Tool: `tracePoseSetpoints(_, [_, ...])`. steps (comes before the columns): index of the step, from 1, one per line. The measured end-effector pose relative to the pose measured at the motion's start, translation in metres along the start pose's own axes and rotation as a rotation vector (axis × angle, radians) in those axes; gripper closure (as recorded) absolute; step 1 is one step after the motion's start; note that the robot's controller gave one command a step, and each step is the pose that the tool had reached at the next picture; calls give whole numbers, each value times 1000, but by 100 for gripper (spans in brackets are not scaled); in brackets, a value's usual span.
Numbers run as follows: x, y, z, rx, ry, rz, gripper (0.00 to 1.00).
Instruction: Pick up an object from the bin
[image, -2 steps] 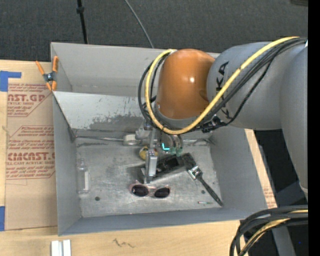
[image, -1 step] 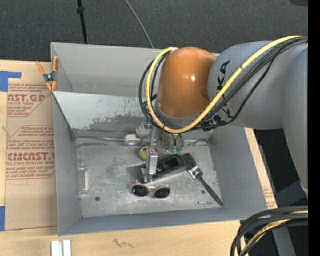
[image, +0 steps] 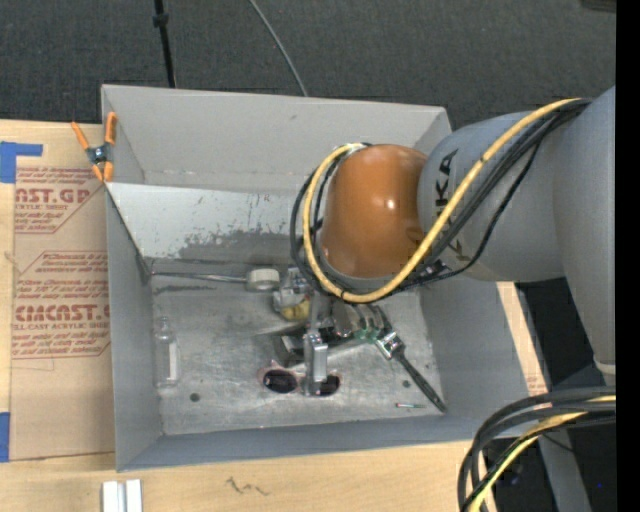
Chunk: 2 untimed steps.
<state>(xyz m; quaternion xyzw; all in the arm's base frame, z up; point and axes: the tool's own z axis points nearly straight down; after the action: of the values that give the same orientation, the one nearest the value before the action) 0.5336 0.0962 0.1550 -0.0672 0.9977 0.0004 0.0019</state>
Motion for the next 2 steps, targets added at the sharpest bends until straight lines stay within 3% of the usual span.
tracePoseSetpoints(1, [27, -60, 6, -1, 3, -274, 0])
tracePoseSetpoints(2, [39, -67, 18, 0, 3, -127, 0])
